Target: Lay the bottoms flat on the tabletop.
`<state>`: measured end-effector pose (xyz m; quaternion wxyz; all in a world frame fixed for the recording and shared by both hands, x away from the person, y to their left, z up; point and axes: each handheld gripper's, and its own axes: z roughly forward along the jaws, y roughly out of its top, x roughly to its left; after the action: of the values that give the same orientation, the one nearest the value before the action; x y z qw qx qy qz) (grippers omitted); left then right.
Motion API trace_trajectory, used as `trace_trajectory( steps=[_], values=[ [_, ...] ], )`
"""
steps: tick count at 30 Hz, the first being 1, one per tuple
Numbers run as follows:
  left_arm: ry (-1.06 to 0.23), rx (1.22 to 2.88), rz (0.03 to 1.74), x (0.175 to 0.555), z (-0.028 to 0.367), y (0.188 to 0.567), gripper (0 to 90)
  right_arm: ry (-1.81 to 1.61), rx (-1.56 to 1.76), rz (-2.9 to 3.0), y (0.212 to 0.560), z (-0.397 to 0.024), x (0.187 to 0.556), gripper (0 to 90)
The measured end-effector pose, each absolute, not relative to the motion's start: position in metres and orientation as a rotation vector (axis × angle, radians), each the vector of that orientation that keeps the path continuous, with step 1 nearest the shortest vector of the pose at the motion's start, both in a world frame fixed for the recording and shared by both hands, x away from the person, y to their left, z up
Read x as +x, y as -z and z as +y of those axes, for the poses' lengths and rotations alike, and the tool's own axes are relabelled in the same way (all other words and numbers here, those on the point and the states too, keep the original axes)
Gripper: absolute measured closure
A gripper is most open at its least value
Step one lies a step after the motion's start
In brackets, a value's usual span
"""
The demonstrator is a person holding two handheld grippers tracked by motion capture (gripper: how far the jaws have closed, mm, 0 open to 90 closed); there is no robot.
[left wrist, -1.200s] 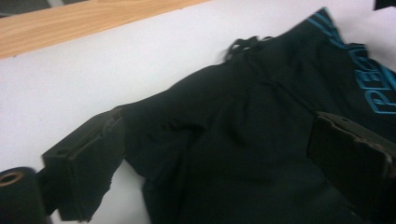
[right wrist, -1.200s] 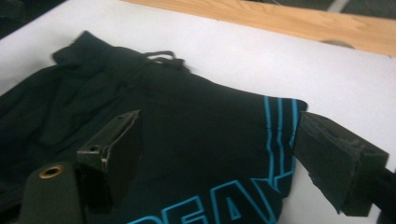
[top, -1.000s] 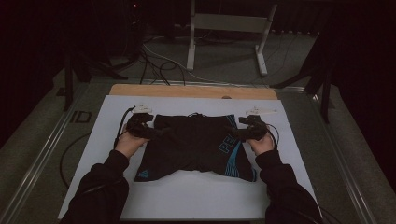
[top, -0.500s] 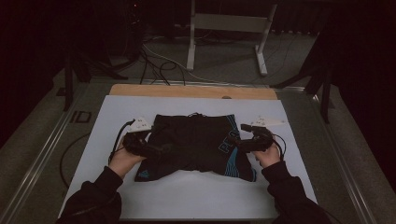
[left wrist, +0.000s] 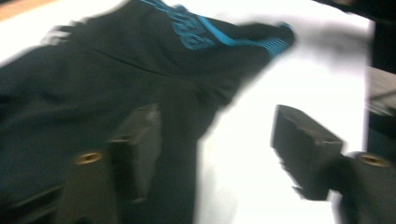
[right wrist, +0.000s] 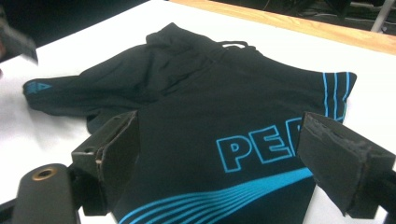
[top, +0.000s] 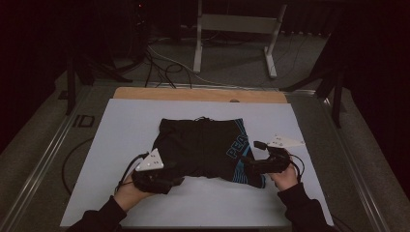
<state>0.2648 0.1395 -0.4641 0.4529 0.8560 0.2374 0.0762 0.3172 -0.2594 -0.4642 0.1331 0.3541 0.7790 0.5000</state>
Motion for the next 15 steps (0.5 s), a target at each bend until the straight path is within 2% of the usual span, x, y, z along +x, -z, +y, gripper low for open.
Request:
trace_trajectory(
  steps=[2, 9, 11, 12, 15],
  values=[
    [-0.173, 2.124, 0.562, 0.263, 0.137, 0.469, 42.6, -1.462, 1.038, 2.256, 0.465, -0.262, 0.313, 14.2],
    [-0.051, 2.237, 0.523, 0.264, 0.108, 0.502, 43.2, -1.467, 1.047, 2.258, 0.468, -0.267, 0.307, 14.3],
    [-0.051, 2.237, 0.523, 0.264, 0.108, 0.502, 43.2, -1.466, 1.044, 2.259, 0.469, -0.267, 0.306, 14.3],
    [-0.101, 2.301, 0.502, 0.269, 0.098, 0.512, 43.2, -1.463, 1.041, 2.267, 0.469, -0.266, 0.306, 14.4],
    [-0.181, 2.339, 0.521, 0.279, 0.095, 0.516, 43.1, -1.461, 1.033, 2.272, 0.47, -0.265, 0.306, 14.4]
  ],
)
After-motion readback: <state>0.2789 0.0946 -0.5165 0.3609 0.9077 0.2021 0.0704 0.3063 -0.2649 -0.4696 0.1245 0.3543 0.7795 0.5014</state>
